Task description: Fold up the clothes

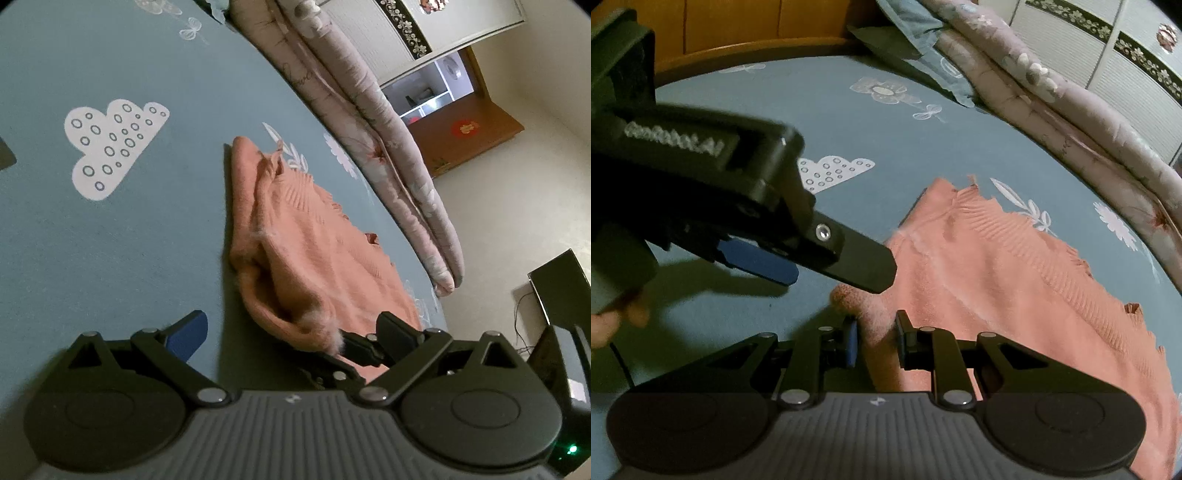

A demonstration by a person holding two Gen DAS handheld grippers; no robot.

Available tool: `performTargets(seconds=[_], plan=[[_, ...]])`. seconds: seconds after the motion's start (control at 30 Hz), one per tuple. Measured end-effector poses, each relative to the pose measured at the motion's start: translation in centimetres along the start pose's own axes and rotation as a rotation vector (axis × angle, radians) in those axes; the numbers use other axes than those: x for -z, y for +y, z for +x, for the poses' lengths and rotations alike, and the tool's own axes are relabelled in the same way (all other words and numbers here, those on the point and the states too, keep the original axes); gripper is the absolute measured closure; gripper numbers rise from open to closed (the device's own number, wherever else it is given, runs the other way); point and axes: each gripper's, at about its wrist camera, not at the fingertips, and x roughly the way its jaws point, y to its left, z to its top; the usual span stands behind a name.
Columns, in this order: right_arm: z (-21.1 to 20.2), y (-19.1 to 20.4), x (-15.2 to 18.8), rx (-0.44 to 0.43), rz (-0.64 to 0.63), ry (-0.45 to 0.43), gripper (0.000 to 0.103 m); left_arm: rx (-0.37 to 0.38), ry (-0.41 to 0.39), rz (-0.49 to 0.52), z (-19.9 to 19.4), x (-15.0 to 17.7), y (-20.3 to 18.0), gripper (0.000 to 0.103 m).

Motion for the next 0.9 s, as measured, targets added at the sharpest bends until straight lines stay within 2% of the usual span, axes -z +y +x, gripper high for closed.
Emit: performTargets(seconds=[0.1,0.47,0.67,0.9], plan=[[0.1,-0.2,0.0,-0.007,0.015,0.003,0.079,0.023,0.012,-0.019,0.3,-0.1,0.2,0.006],[-0.7,-1.4,-0.4,-0.009,0.064,-0.032,0.079,0.203,0.117,-0.229,3.2,0.0,2.1,0.007],[-1.2,-2.2,-0.5,-0.021,0.105,-0.055,0.08,0.275,0.118,-0.342,5.3,-1.2,3.5,0.009],[-2.1,-3.1,-0.6,-0.043,0.158,-0.078,0.08,0.268,0.158,-0.346,8.3,-4.3,3.5,0.01]])
